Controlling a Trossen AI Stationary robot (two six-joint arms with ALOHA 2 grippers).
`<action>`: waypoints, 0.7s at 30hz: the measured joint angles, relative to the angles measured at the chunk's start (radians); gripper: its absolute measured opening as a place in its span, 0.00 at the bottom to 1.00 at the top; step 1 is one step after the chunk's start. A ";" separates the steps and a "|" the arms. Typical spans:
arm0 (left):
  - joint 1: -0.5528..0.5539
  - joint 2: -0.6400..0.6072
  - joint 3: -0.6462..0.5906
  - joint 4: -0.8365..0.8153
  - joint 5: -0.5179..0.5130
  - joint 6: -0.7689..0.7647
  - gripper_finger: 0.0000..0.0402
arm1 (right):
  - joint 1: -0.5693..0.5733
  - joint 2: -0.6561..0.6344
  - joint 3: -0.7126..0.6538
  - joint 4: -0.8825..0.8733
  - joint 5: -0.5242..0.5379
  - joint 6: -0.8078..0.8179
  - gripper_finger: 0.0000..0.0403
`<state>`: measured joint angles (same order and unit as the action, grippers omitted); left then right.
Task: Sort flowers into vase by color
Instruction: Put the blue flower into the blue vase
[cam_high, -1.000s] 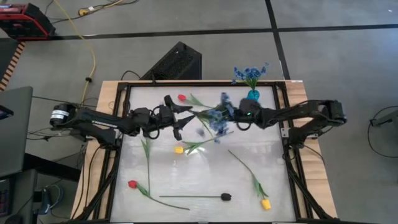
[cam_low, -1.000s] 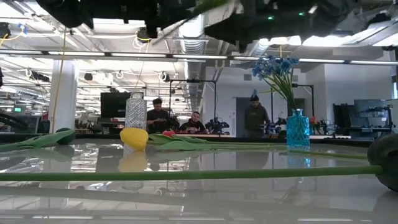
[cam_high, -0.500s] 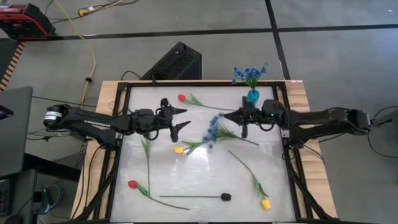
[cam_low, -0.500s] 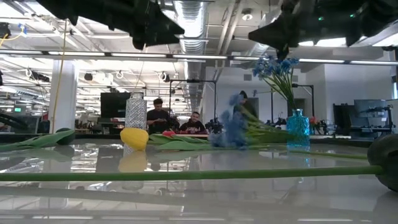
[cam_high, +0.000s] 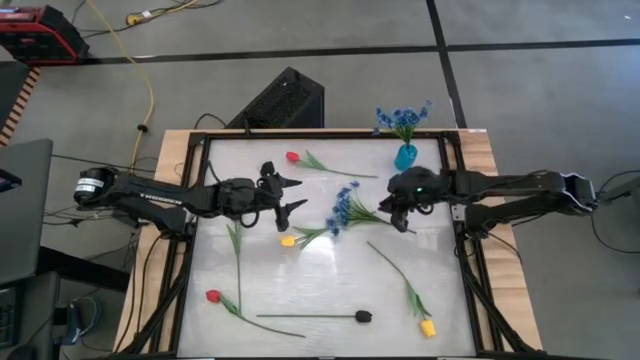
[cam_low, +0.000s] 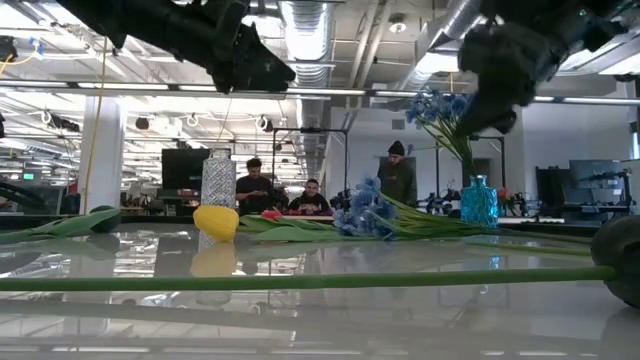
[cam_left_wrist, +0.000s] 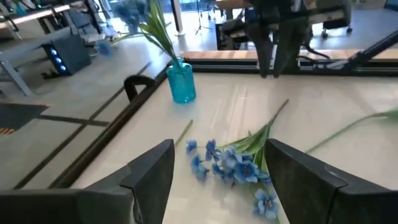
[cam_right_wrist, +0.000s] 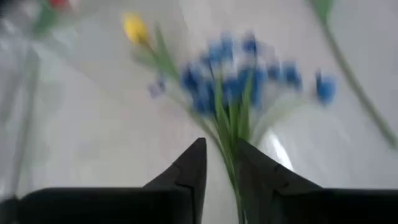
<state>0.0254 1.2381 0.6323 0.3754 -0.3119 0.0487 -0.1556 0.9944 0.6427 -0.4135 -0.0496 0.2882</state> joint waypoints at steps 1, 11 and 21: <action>-0.001 0.012 0.000 0.000 0.001 0.000 0.60 | -0.001 0.023 0.004 -0.031 0.002 0.002 0.30; -0.005 0.138 0.000 0.002 0.019 -0.004 0.60 | -0.004 0.211 0.009 -0.143 -0.002 0.009 0.51; -0.005 0.156 0.000 0.008 0.023 0.000 0.60 | -0.004 0.347 0.009 -0.133 0.001 -0.019 0.54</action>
<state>0.0208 1.3945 0.6323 0.3829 -0.2887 0.0483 -0.1593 1.3410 0.6518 -0.5466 -0.0485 0.2696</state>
